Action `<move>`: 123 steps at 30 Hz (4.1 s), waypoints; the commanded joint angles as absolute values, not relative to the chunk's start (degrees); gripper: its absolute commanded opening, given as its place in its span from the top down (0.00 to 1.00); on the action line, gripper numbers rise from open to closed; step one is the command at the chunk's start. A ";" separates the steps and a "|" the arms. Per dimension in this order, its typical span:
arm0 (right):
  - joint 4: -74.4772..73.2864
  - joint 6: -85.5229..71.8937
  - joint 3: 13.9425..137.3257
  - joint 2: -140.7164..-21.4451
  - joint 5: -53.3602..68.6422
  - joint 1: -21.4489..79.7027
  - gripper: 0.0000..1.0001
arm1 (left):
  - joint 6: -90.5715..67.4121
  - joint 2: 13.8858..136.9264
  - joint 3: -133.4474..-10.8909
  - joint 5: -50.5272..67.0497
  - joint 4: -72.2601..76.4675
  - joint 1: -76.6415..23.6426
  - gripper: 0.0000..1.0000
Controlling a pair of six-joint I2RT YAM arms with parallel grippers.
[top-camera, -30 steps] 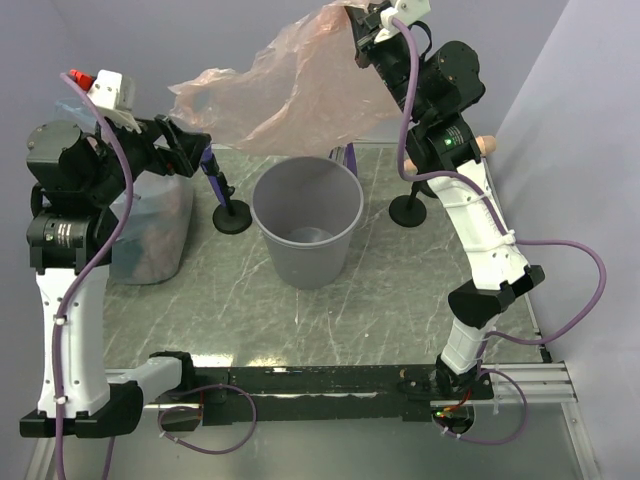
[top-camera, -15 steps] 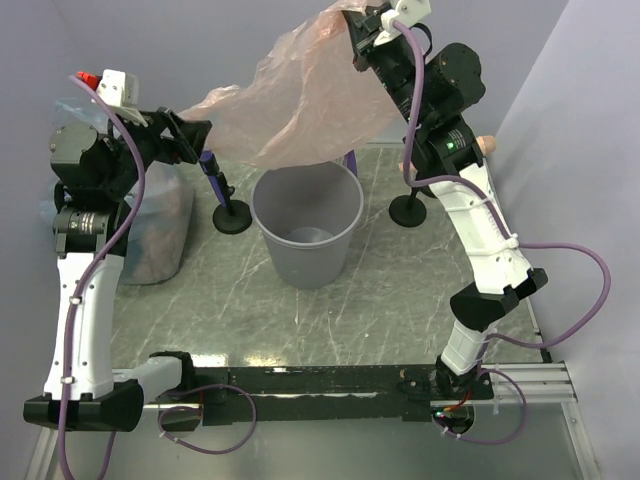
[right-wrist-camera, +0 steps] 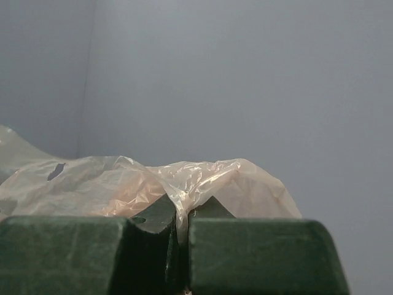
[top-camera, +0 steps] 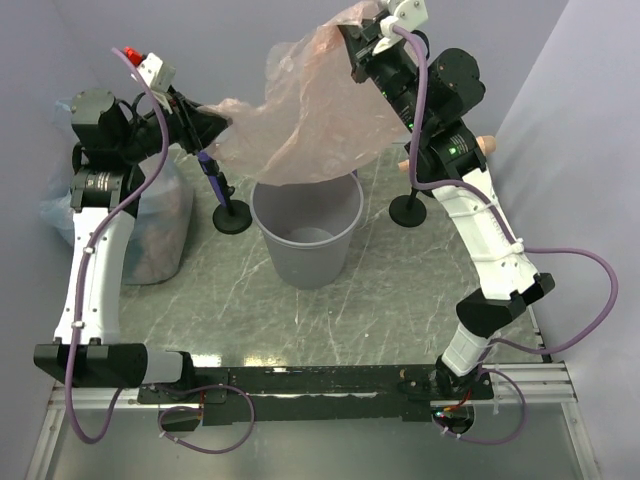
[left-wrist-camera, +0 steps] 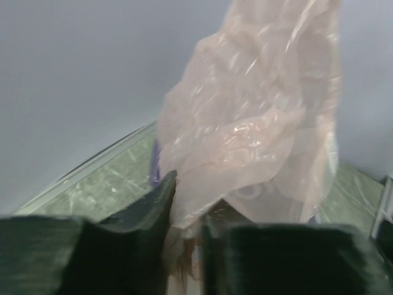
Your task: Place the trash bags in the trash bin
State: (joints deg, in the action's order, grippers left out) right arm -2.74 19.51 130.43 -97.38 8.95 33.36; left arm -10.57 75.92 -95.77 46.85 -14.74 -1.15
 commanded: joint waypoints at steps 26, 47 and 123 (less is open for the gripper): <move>-5.10 15.29 118.48 -85.43 11.95 39.90 1.00 | -25.93 67.67 -88.77 61.34 -8.17 -1.49 0.99; -8.78 3.69 111.53 -84.29 16.52 43.33 0.81 | -10.91 62.14 -85.60 46.07 -22.94 -1.58 0.99; -34.18 -8.00 91.59 -80.96 20.75 22.95 0.38 | -8.87 69.34 -92.28 41.39 -18.28 -1.50 0.99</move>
